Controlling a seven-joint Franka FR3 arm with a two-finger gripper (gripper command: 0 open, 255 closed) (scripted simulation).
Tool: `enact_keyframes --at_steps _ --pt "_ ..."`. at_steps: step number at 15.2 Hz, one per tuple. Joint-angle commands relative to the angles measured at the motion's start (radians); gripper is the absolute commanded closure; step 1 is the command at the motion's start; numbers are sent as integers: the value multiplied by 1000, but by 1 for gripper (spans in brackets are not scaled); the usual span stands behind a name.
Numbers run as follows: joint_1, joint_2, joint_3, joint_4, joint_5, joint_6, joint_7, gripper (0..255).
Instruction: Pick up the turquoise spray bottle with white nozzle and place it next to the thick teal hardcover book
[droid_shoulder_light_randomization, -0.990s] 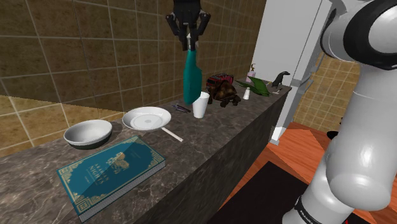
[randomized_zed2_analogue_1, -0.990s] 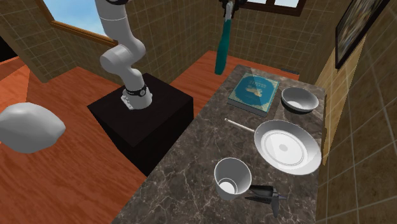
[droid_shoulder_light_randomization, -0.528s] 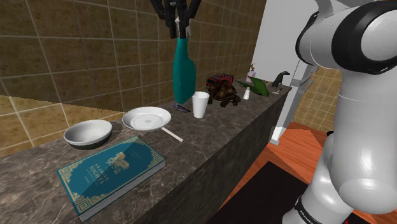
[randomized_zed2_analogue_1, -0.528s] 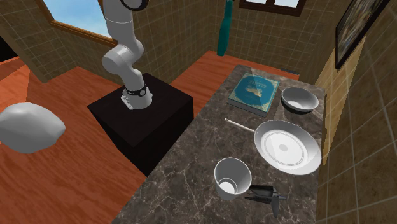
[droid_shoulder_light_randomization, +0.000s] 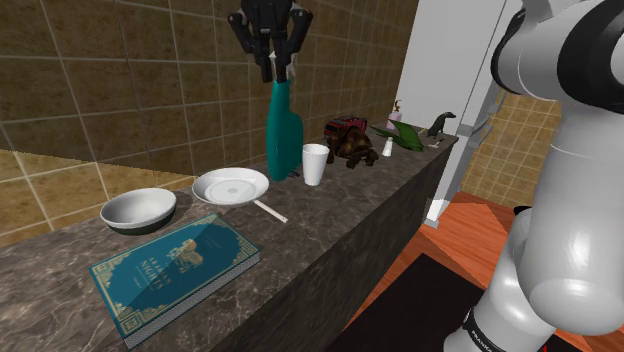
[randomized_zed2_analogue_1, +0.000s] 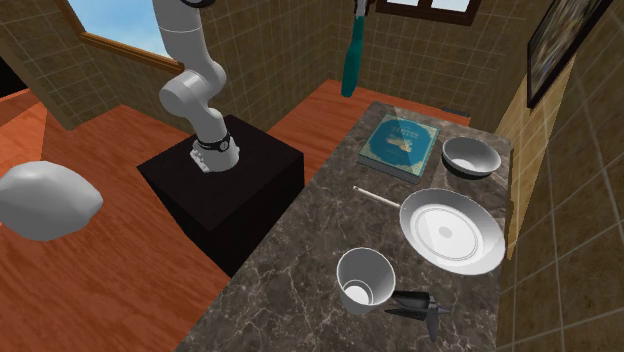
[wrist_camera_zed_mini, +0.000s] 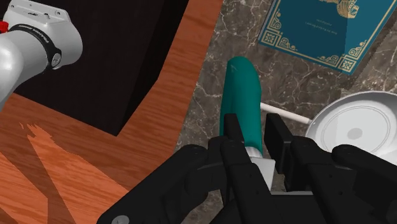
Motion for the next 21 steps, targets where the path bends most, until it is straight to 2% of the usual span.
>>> enact_keyframes --at_steps 1,10,21 --pt "-12 -35 -4 -76 15 45 -5 255" --pt "-35 -125 -19 -320 52 205 -19 255" --pt "-44 -186 -28 -542 73 371 -26 255"
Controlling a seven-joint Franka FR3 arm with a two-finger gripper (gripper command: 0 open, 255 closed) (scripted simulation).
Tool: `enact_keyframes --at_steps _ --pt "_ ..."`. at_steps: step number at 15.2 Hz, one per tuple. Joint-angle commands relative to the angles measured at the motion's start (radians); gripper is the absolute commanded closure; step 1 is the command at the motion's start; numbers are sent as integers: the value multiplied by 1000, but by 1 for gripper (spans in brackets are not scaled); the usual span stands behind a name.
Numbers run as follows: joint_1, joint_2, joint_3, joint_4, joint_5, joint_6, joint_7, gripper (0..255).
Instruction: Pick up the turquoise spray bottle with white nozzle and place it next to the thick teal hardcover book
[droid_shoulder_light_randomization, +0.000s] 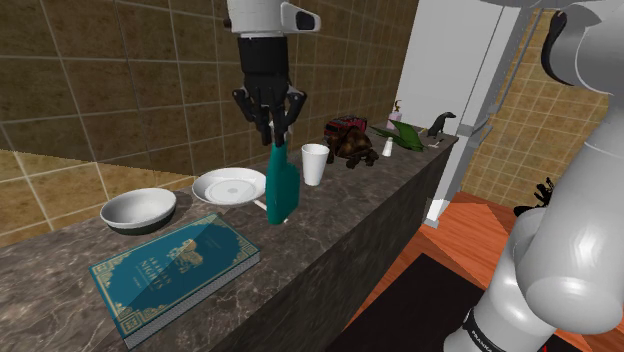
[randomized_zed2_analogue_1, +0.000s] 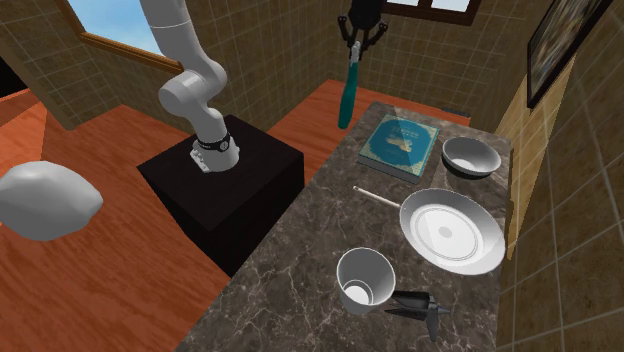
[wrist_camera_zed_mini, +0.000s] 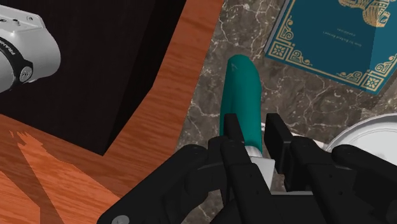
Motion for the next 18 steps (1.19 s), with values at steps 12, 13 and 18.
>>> enact_keyframes --at_steps 12,13,18 --pt "-2 -30 -3 -209 10 181 1 255" --pt "-2 -30 -3 -223 10 195 2 255" --pt "-1 -29 -3 -288 9 262 6 255"
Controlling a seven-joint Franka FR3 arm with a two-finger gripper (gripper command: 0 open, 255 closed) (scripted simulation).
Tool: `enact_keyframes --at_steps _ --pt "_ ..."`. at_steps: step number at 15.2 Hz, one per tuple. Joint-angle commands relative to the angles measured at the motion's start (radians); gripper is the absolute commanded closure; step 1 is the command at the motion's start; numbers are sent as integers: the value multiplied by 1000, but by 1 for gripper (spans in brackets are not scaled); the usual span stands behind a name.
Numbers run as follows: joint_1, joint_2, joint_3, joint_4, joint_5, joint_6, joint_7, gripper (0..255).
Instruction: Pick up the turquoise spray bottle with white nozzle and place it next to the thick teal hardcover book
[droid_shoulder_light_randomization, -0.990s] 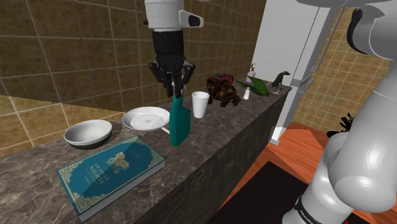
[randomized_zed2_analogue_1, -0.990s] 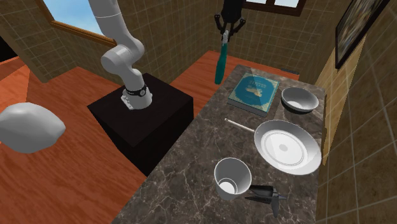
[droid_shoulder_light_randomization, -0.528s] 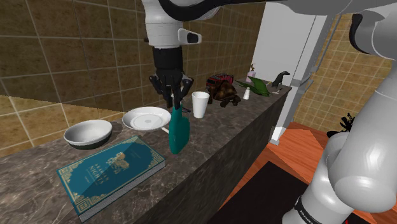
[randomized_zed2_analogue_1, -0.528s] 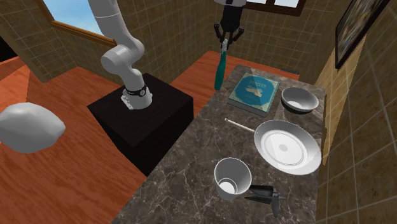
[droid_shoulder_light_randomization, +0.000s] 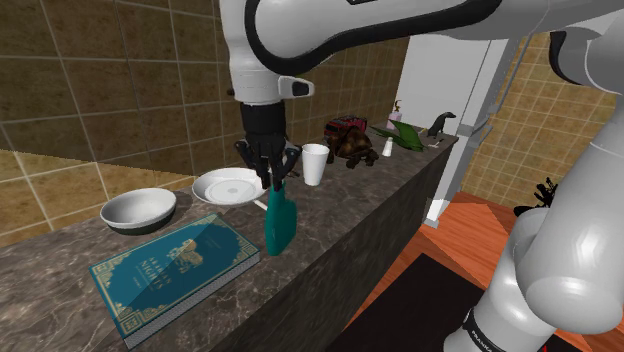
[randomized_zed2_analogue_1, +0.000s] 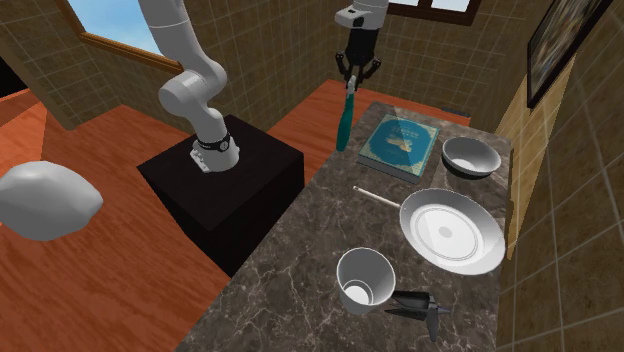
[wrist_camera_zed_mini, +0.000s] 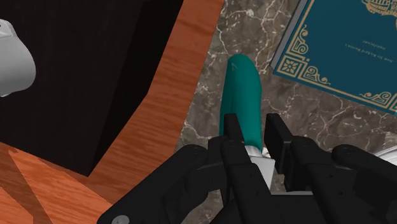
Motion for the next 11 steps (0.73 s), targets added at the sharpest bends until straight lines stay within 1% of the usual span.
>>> enact_keyframes --at_steps 1,11 --pt "0 -1 0 -29 0 28 0 255" --pt "1 21 2 -137 -9 157 13 255"
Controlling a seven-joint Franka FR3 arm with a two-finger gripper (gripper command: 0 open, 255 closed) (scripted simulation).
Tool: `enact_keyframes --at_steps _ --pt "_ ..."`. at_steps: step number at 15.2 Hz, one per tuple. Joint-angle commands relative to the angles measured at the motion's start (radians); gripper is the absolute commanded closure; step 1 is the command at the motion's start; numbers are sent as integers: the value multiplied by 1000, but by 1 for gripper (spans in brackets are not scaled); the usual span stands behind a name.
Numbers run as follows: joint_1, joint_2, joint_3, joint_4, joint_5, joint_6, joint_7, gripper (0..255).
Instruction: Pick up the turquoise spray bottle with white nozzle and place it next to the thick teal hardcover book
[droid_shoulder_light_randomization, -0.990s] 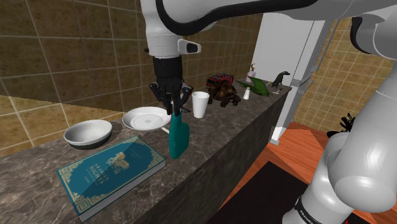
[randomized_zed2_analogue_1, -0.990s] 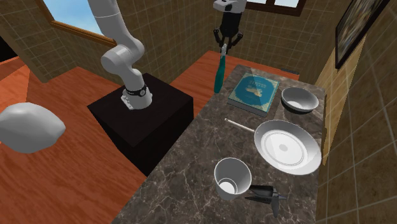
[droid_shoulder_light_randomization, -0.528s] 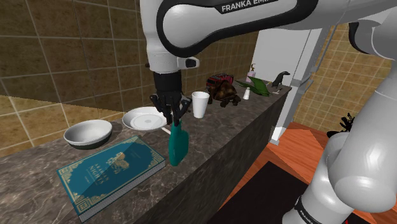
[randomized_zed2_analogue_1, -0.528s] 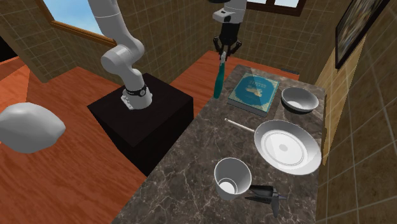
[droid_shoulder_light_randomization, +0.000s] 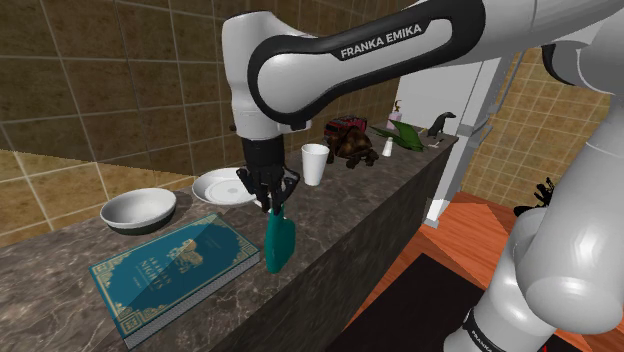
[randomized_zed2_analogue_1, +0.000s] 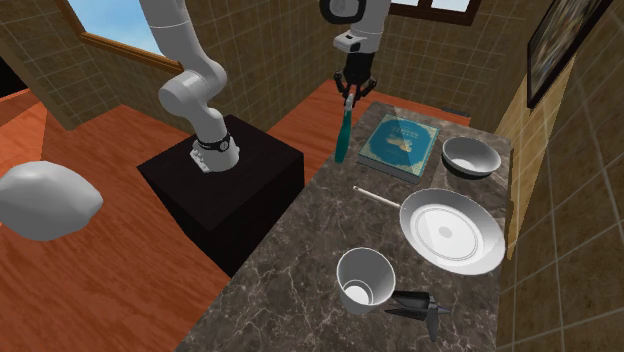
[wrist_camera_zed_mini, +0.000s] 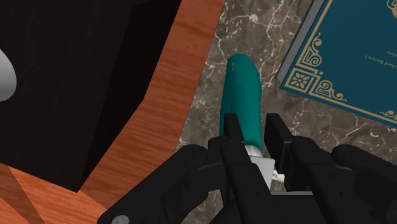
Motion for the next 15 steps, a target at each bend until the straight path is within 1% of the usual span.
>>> enact_keyframes --at_steps 1,8,9,14,15 --pt "0 0 -1 -9 0 10 0 255" --pt "0 0 -1 -9 0 10 0 255" --pt "0 0 -1 -9 0 10 0 0" --pt "0 0 -1 -9 0 10 0 0" --pt "0 -3 0 21 1 -23 -2 0"
